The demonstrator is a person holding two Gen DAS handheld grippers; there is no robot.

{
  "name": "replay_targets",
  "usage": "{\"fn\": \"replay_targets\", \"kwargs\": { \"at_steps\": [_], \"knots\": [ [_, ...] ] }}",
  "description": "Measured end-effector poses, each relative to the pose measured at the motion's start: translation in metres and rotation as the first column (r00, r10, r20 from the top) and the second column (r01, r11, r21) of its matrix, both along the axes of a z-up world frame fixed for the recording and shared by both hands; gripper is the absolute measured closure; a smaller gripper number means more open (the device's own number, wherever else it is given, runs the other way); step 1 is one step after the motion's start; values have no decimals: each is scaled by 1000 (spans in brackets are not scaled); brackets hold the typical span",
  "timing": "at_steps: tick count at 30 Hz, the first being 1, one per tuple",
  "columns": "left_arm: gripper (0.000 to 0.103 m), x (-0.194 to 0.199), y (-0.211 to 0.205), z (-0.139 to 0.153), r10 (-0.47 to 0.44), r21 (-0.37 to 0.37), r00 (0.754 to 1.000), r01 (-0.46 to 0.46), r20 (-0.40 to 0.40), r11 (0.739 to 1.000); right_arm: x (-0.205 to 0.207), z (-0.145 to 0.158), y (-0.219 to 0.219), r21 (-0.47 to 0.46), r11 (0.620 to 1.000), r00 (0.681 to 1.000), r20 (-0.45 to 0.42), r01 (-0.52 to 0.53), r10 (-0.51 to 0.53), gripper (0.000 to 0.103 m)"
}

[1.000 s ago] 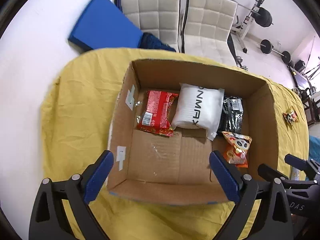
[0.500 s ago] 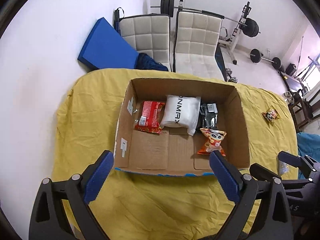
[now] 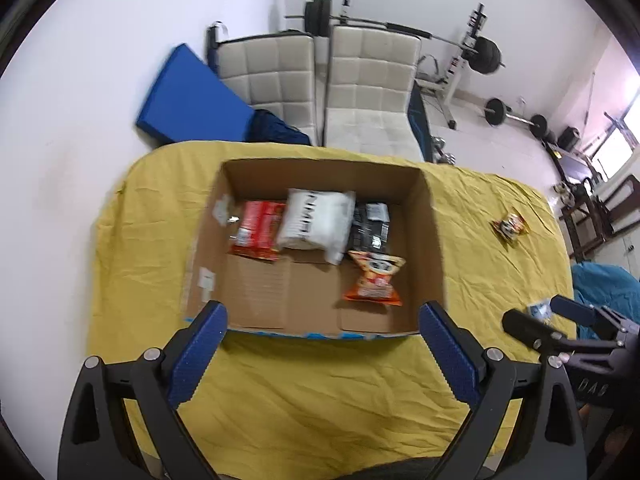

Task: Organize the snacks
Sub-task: 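Open both tools to drop the wrapper and panda bag, then lift away, then grasp the yellow GUOBA chip bag with left tool while right tool grasps blue tissue pack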

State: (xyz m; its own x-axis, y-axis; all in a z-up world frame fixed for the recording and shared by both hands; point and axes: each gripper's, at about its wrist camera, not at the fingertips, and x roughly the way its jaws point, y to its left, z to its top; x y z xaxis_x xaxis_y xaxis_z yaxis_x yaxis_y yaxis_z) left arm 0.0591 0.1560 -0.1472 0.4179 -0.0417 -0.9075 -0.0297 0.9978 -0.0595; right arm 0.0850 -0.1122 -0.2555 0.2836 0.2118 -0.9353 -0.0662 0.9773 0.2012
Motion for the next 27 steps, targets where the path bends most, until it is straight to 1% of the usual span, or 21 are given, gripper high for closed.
{"fn": "replay_targets", "kwargs": {
  "at_steps": [4, 8, 10, 14, 15, 17, 18, 20, 21, 26, 27],
  "knots": [
    [5, 9, -44, -12, -61, -9, 998, 61, -33, 998, 3, -6, -58, -40, 996, 997, -16, 81, -81, 4],
    [5, 22, -95, -29, -139, -19, 988, 138, -73, 990, 5, -24, -125, -99, 980, 982, -48, 175, -180, 4],
    [5, 30, -124, -40, -176, -18, 980, 175, -93, 984, 5, -40, -164, -141, 965, 970, -73, 220, -232, 4],
    [5, 44, -176, -59, -236, -18, 963, 236, -129, 972, 4, -77, -229, -208, 939, 942, -137, 274, -306, 4],
    [5, 48, -190, -65, -253, -17, 957, 253, -141, 967, 4, -84, -239, -219, 936, 939, -147, 277, -312, 4],
    [5, 54, -210, -73, -273, -6, 950, 275, -155, 961, 4, -107, -268, -257, 925, 928, -175, 280, -330, 4],
    [5, 58, -225, -80, -294, -2, 941, 298, -169, 955, 5, -115, -274, -266, 924, 926, -187, 275, -329, 4],
    [5, 62, -240, -88, -309, 11, 933, 316, -182, 949, 8, -141, -294, -295, 921, 920, -222, 254, -324, 4],
    [5, 66, -253, -94, -324, 17, 926, 333, -195, 943, 10, -155, -302, -302, 924, 915, -250, 236, -316, 4],
    [5, 80, -288, -119, -364, 42, 900, 384, -239, 922, 16, -213, -325, -274, 945, 894, -354, 180, -273, 4],
    [5, 83, -293, -122, -369, 48, 896, 391, -246, 919, 16, -219, -327, -272, 947, 892, -364, 173, -267, 4]
  ]
}}
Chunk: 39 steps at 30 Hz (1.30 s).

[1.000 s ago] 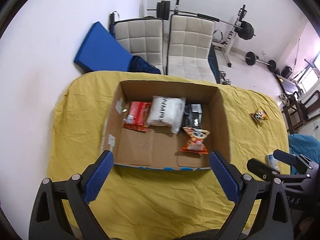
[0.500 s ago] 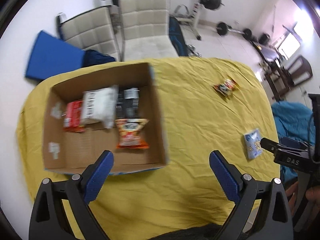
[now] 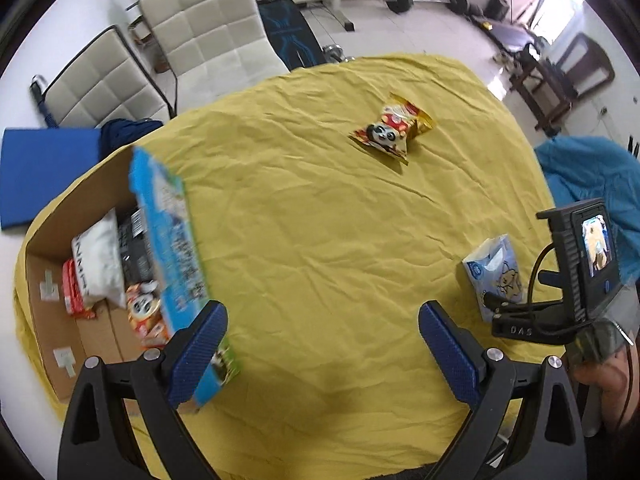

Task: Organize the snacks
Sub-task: 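Grasp the yellow GUOBA chip bag with left tool while right tool grasps blue tissue pack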

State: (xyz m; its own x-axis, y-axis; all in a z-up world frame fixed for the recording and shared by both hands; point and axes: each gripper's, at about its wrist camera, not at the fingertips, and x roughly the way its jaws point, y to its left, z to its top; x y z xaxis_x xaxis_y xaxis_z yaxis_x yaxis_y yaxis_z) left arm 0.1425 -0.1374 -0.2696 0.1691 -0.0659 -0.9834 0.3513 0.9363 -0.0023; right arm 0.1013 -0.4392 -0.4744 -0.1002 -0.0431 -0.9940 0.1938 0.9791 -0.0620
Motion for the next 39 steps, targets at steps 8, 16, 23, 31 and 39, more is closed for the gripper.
{"fn": "replay_targets", "kwargs": {
  "at_steps": [8, 16, 23, 31, 39],
  "knots": [
    [5, 30, -39, -25, -57, 51, 998, 59, -28, 997, 6, -43, -20, 73, 997, 998, -52, 28, -24, 12],
    [5, 69, -73, -50, -151, 92, 986, 157, -64, 983, 22, -45, -38, 106, 994, 998, -63, 20, -13, 47],
    [5, 112, -105, -84, -234, 91, 961, 249, -148, 964, 49, -24, -84, 112, 991, 997, 3, 71, -72, 47],
    [5, 156, -131, -128, -276, 60, 922, 303, -271, 951, 75, -18, -138, 130, 979, 987, 26, 156, -161, 47],
    [33, 189, -166, -138, -314, 25, 912, 332, -265, 943, 91, -33, -145, 137, 974, 983, 15, 178, -182, 47]
  ]
}}
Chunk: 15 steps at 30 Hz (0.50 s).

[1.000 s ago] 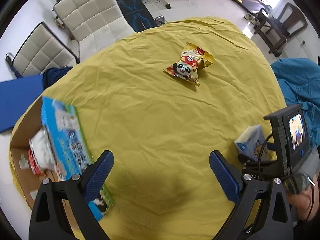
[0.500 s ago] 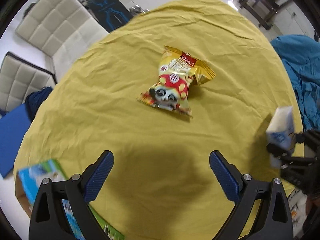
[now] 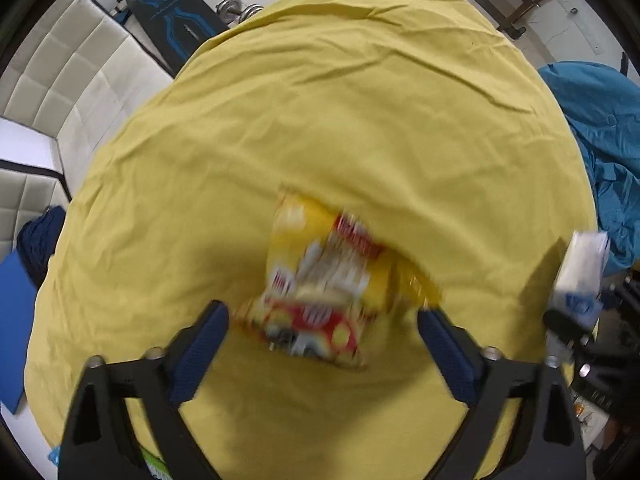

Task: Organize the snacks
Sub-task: 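Grasp the yellow GUOBA chip bag with left tool while right tool grasps blue tissue pack, then carry GUOBA bag with left tool while right tool carries blue tissue pack to box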

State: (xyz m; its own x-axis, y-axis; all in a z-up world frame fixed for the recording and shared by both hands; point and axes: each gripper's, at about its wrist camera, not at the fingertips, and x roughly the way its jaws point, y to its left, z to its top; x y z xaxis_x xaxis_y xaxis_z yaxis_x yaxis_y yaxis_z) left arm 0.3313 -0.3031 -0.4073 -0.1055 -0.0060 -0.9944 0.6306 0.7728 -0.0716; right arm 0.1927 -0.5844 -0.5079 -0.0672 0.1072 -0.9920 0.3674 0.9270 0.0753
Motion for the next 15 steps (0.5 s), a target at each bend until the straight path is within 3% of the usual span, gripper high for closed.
{"fn": "replay_targets", "kwargs": {
  "at_steps": [3, 8, 12, 15],
  "knots": [
    [59, 3, 0, -10, 10, 36, 1000, -10, -10, 999, -2, -1, 11, -4, 1000, 1000, -9, -4, 4, 47],
    [60, -4, 21, -10, 108, 45, 994, -108, 7, 993, -5, -3, 19, 17, 1000, 1000, -12, -20, 20, 48],
    [61, -32, 58, -7, 259, 86, 966, -258, 8, 962, -11, -10, 27, 74, 997, 999, -28, -31, 33, 48],
    [62, -64, 82, -7, 320, 84, 947, -318, -5, 944, -21, -13, 44, 87, 994, 997, -41, -66, 70, 48]
  ]
}}
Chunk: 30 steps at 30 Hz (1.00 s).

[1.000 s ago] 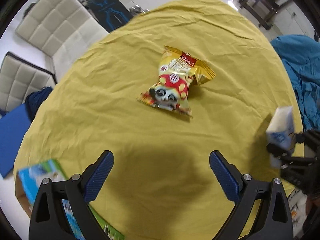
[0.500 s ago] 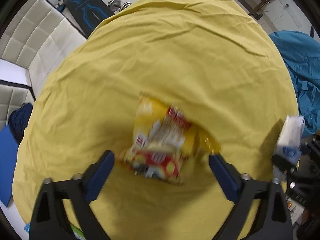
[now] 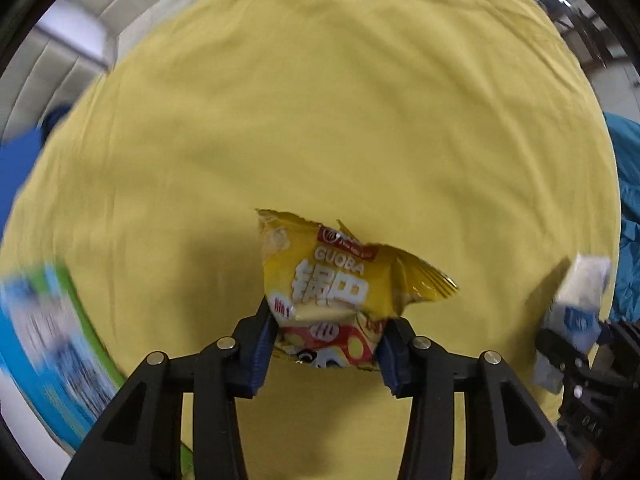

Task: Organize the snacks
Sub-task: 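Carry GUOBA bag with left tool while right tool carries blue tissue pack to box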

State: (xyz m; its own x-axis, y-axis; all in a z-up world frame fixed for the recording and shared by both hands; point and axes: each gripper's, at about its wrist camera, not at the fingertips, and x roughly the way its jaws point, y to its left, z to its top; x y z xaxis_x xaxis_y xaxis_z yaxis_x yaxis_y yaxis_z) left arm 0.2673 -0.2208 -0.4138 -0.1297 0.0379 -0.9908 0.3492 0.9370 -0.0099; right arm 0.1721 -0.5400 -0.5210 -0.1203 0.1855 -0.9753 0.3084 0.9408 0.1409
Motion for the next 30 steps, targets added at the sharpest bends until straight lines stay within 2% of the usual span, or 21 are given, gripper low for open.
{"fn": "replay_targets", "kwargs": {
  "at_steps": [3, 6, 10, 16, 19, 24, 27, 30],
  "knots": [
    [62, -27, 18, -7, 59, -14, 998, -59, -30, 998, -6, -2, 19, 14, 1000, 1000, -16, -27, 27, 48],
    [62, -40, 30, -10, 88, -5, 996, -88, -4, 996, -11, -8, 28, -23, 998, 998, -19, -54, 54, 48],
    [61, -40, 31, -13, 105, -6, 994, -105, 14, 994, -10, -11, 38, -72, 994, 997, -24, -77, 75, 45],
    [59, -36, 31, -25, 88, 3, 996, -88, 29, 996, 1, -17, 53, -88, 994, 998, -30, -66, 63, 42],
    [60, -30, 21, -21, 98, -10, 995, -98, 32, 995, 2, -16, 55, -92, 995, 998, -28, -51, 48, 39],
    [62, -25, 29, -21, 104, -14, 993, -104, 52, 995, -2, -22, 60, -115, 992, 998, -23, -52, 50, 39],
    [63, -55, 39, -13, 111, -16, 992, -110, 62, 994, -5, -22, 66, -129, 990, 998, -15, -57, 56, 41],
    [63, -79, 37, 3, 118, -27, 990, -116, 76, 993, -14, -19, 68, -139, 989, 998, 0, -55, 55, 51]
  ]
}}
